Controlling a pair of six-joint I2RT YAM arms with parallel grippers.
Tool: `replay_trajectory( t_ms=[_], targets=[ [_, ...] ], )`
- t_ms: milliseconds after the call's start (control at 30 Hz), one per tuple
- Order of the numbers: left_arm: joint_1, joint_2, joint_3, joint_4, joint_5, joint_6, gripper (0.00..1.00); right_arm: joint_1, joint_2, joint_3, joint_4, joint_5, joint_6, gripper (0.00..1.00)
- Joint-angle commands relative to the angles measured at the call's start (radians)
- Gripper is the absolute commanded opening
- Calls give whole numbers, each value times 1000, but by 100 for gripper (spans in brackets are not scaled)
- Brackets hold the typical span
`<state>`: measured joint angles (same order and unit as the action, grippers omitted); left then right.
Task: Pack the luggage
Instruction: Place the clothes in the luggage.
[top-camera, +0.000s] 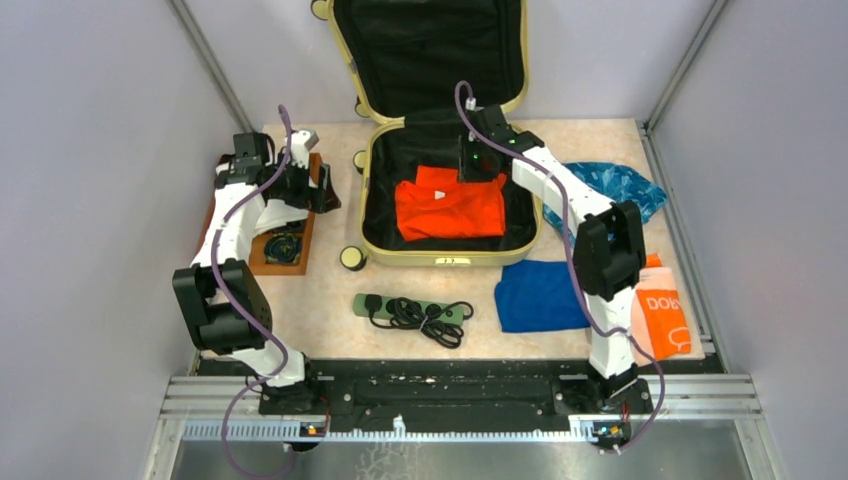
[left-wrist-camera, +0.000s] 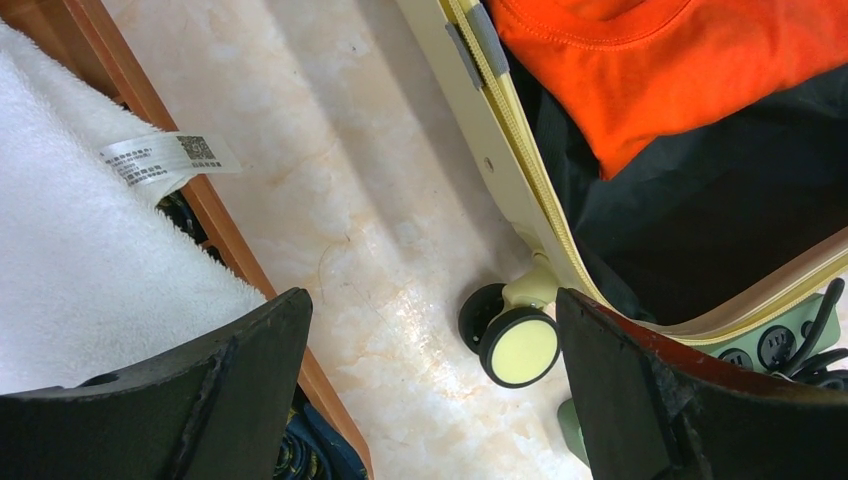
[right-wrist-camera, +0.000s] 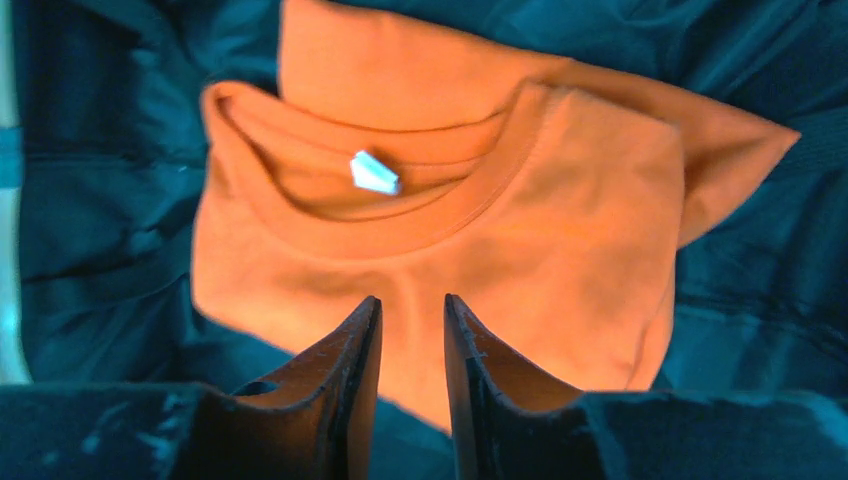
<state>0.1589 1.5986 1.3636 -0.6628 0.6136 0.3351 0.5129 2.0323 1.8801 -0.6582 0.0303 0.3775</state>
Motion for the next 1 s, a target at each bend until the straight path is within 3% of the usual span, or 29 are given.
replay_trajectory(
  t_ms=[0,200,667,867,967],
  targets=[
    [-1,-21,35,-12,16,2,98,-126,101,-64,65,-120,74,27],
    [-5,-18,35,-14,16,10,98,-202,152,-129,110,-92,93,24],
    [-32,-17,51,-15,8,-8,98,-100,329,42,47,-152,96,32],
    [-32,-26,42,-14,-10,2,98,-128,234,62,31,-117,104,45],
    [-33,-22,43,-13,-10,-1,98,-166,117,49,31,-117,104,57]
  ],
)
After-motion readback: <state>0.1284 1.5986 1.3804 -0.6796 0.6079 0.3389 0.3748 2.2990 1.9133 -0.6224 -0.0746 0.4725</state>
